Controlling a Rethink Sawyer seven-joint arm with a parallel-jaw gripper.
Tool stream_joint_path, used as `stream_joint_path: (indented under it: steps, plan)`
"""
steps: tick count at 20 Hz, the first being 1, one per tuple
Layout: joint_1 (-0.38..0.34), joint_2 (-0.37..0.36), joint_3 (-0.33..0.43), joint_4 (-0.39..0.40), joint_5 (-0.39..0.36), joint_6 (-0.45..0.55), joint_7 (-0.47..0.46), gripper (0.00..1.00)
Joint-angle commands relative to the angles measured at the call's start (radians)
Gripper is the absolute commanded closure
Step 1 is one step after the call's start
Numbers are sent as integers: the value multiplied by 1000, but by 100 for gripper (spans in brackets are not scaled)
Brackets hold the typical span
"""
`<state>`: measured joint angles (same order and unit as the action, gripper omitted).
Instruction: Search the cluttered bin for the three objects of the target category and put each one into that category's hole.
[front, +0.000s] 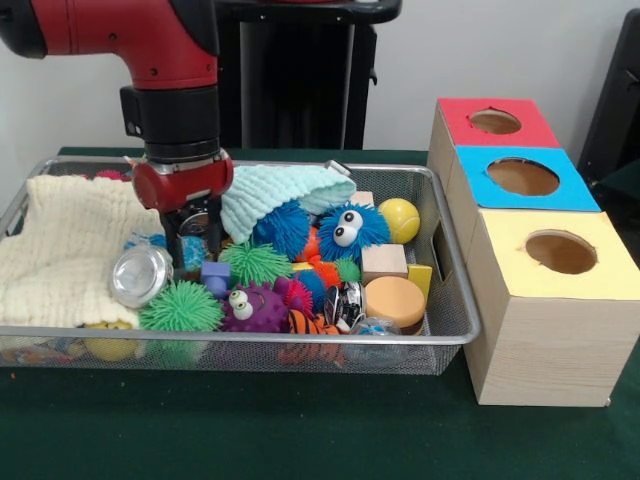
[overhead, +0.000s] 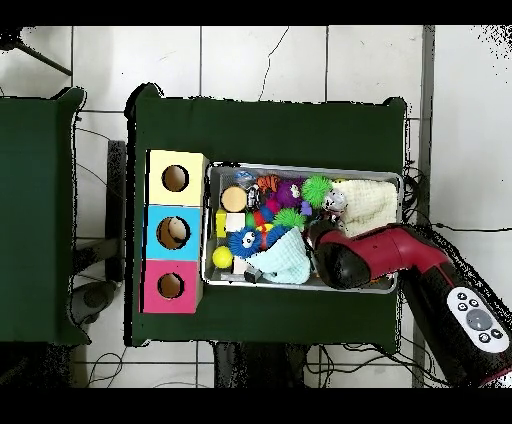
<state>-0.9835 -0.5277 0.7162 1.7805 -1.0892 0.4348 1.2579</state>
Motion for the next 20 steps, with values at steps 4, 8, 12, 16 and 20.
stream_joint_path:
  steps: [4, 8, 12, 16, 20]
  plan:
    - [-51, -7, 23, 59, 9, 143, -351, 0]
    - [-71, -25, 47, 66, 39, 171, -389, 0]
    - [-90, -45, 64, 66, 67, 205, -430, 0]
    - [-120, -55, 87, 66, 87, 232, -478, 0]
    - [-142, -49, 100, 63, 82, 236, -510, 0]
